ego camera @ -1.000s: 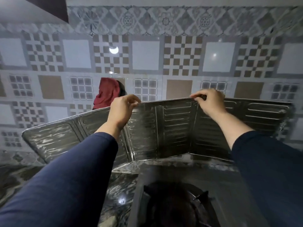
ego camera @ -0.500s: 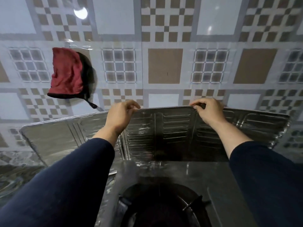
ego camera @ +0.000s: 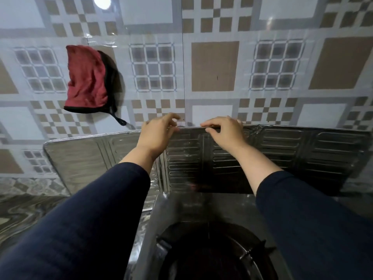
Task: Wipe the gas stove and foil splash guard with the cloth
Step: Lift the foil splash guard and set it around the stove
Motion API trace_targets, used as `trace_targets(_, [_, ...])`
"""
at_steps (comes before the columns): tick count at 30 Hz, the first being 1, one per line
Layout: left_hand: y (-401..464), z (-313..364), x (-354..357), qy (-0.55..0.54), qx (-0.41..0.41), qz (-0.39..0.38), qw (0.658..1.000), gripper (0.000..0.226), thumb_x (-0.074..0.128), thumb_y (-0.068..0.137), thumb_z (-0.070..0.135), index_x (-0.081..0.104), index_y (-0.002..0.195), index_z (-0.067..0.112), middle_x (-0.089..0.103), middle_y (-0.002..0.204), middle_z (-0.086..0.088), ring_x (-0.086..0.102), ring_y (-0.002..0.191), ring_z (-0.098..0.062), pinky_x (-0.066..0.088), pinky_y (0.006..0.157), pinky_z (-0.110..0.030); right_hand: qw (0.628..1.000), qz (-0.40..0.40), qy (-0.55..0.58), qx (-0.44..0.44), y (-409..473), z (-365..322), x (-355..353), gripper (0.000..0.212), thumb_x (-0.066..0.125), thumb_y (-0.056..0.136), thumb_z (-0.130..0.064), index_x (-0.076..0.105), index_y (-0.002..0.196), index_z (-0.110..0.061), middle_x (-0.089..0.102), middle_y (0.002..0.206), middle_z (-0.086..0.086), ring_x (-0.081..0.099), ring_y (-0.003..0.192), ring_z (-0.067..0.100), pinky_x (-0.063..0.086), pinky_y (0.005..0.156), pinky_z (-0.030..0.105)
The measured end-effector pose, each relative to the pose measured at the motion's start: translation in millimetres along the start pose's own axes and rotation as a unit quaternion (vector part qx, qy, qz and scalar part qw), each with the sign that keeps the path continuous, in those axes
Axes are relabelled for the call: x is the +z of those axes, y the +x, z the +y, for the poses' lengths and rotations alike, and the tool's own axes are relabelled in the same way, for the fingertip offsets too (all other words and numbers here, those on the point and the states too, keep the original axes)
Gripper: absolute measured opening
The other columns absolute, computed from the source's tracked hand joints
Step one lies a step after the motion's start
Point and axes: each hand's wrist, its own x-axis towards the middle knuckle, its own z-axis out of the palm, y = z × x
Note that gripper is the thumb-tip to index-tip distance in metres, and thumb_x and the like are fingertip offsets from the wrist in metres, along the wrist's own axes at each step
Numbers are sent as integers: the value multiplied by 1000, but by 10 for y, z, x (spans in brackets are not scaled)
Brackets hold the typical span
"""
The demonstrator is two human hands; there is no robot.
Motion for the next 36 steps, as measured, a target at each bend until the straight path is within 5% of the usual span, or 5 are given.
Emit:
trace_targets(5, [-120,-310,-362,160,-47,-18,986,25,49,97,30,56,121,32,71,112,4,63,107,-25,42,88,-39,1000,-5,30,2,14,-172,177,20,59,90,-21,73,101,-31,72,108,-10,60,110,16,37,102,43])
trace_targets(11, [-247,-420,-606,187,-66,-40,979,27,55,93,23,59,117,36,71,110,-2,63,101,-32,44,71,-34,999,-11,31,11,-1,-320,226,21,57,93,-22,73,101,-31,71,112,-9,58,112,17,31,99,38])
trace_targets(24, [100,-70,-605,146,-101,-103,979,28,57,90,19,70,106,38,70,113,1,63,103,-23,53,82,-36,999,-6,12,51,85,-250,48,21,55,94,-21,72,102,-31,71,112,-10,57,112,17,26,94,33])
trace_targets(32, [318,-17,-591,86,-179,-112,974,20,66,85,14,75,103,15,71,108,-9,66,98,-28,48,74,-30,998,-5,17,53,211,-288,121,21,54,95,-21,73,100,-30,70,114,-9,55,115,20,29,97,37])
trace_targets(36, [380,-77,-544,67,-221,-100,968,20,66,81,8,71,100,5,71,99,-16,69,84,-34,59,75,-38,998,-7,7,57,266,-342,212,23,52,95,-22,72,100,-32,69,117,-9,54,116,20,25,91,33])
